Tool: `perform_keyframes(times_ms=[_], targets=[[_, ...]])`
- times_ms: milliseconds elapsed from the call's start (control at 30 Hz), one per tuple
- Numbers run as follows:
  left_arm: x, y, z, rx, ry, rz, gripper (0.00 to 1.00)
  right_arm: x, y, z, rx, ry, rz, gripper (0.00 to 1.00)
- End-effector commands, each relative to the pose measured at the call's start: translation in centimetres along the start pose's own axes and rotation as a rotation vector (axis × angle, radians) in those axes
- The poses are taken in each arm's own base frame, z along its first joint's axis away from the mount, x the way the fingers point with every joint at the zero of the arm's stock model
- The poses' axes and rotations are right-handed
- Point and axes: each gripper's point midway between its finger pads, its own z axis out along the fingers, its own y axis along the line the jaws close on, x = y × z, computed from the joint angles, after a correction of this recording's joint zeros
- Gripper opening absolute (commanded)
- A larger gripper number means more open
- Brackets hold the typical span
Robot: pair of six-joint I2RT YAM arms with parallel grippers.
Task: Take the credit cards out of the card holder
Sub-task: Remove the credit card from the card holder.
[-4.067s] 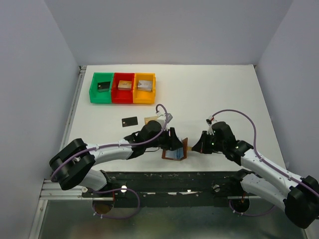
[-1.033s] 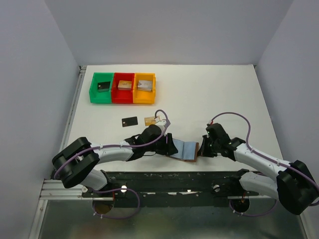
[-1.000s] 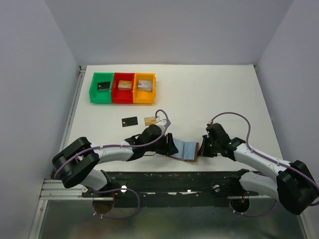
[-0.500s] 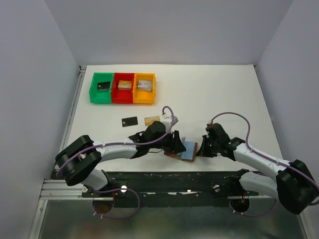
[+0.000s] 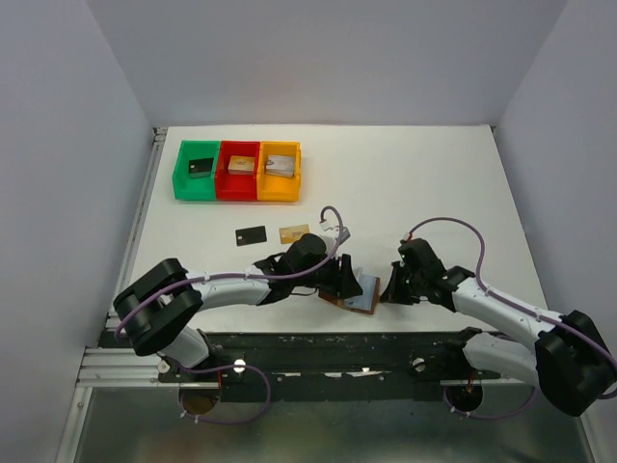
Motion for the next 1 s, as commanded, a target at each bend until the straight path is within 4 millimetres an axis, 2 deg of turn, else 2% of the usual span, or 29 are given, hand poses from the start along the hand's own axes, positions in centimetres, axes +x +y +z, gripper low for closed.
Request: perform_keyframes(times_ms=[0, 167, 333, 533, 567, 633, 733, 967], targets=[[-0.2, -0.6, 0.4, 0.004, 0.015, 0.031, 0.56, -0.9, -0.3, -0.4, 0.026, -0.037, 0.009, 0.0], [-0.1, 0.7, -0.2, -0.065, -0.008, 0.014, 0.56, -1.2, -0.3, -0.8, 0.032, -0.048, 0.006, 0.0], [0.4, 3.4, -1.4, -0.201, -0.043, -0.033, 0.56, -1.5, 0.2, -1.1, 0.01, -0.064, 0.001, 0.0], [0.9, 6.2, -3.7, -0.312, -0.102, -0.094, 0.56, -2.5, 2.5, -2.4, -0.126, -0.128, -0.045, 0.0], [0.4, 6.8, -4.1, -0.341, -0.134, -0.096, 0.56, -2.6, 2.8, -2.6, -0.141, -0.134, -0.053, 0.0], [-0.2, 6.6, -4.7, -0.332, -0.172, -0.095, 0.56, -2.7, 3.1, -2.8, -0.158, -0.137, -0.062, 0.0], [-1.7, 5.0, -5.1, -0.263, -0.222, -0.062, 0.57, -2.9, 3.7, -3.4, -0.193, -0.156, -0.074, 0.0], [-4.2, 2.0, -4.6, -0.177, -0.224, 0.031, 0.61, -2.9, 3.7, -3.4, -0.193, -0.156, -0.076, 0.0]])
